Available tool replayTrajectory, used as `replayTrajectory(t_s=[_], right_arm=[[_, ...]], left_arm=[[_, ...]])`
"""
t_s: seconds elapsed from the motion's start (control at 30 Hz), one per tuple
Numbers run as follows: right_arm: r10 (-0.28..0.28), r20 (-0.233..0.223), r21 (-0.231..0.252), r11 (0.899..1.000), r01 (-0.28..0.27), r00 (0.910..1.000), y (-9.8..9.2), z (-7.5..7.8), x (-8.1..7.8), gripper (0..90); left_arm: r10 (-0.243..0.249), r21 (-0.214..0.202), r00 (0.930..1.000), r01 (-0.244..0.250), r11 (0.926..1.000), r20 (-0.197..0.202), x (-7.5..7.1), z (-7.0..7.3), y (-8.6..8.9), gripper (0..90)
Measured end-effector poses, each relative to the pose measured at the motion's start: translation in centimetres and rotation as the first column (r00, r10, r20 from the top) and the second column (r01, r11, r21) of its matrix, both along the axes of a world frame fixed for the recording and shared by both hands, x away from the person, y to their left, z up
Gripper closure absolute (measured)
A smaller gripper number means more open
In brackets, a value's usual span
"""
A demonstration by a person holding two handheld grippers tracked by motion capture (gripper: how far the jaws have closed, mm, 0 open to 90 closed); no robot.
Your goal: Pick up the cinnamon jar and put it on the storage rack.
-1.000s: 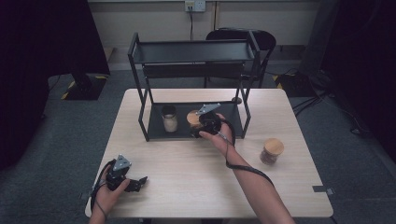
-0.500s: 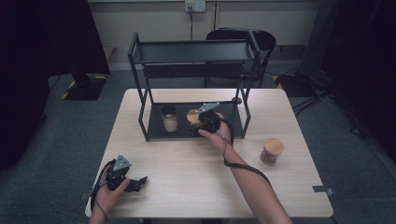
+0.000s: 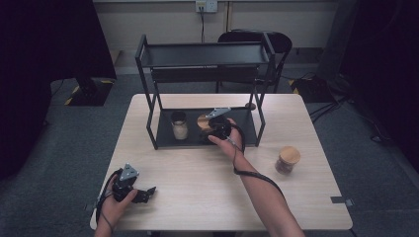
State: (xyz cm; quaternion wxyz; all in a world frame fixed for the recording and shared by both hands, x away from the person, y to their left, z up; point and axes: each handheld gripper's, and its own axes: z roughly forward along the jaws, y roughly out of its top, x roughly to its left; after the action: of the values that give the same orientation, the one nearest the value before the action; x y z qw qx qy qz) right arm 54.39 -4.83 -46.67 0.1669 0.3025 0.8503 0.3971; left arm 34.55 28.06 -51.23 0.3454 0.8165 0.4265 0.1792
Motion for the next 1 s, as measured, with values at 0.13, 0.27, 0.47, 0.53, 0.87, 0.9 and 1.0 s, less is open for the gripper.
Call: replayTrajectory(t_s=[0.13,0.27,0.47,0.53,0.87,0.9,1.0], right_arm=[[0.003,-0.001,-0.004,1.000,-0.003,1.0000,0.3,-0.3,0.1,24.9],[0.001,-0.006,-0.009,1.000,-0.001,1.0000,0.5,-0.6,0.2,24.8],[-0.005,-0.006,-0.019,1.000,0.005,1.0000,0.8,-0.8,0.4,24.9],[-0.006,-0.005,-0.020,1.000,0.006,1.0000,0.8,-0.9,0.4,24.8],[-0.020,-0.023,-0.016,1.000,0.020,0.9995,0.9,-1.2,0.6,24.8],[-0.023,-0.023,-0.013,1.000,0.023,0.9995,0.9,-1.2,0.6,24.9],[-0.030,-0.031,-0.002,1.000,0.030,0.9991,0.8,-1.3,0.7,24.8]], left_arm=[[0.000,0.000,1.0000,0.000,1.0000,0.000,0.0,0.0,0.0,0.2],[0.000,0.000,1.0000,0.000,1.0000,0.000,0.0,0.0,0.0,0.2],[-0.001,0.000,1.0000,0.001,1.0000,0.000,0.0,0.0,0.0,0.2],[-0.001,0.000,1.0000,0.001,1.0000,0.000,0.0,0.0,0.0,0.2],[-0.001,0.000,1.0000,0.001,1.0000,0.000,0.0,0.0,0.0,0.2],[-0.001,0.000,1.0000,0.001,1.0000,0.000,0.0,0.0,0.0,0.2],[-0.001,0.001,1.0000,0.001,1.0000,0.000,0.0,0.0,0.0,0.2]])
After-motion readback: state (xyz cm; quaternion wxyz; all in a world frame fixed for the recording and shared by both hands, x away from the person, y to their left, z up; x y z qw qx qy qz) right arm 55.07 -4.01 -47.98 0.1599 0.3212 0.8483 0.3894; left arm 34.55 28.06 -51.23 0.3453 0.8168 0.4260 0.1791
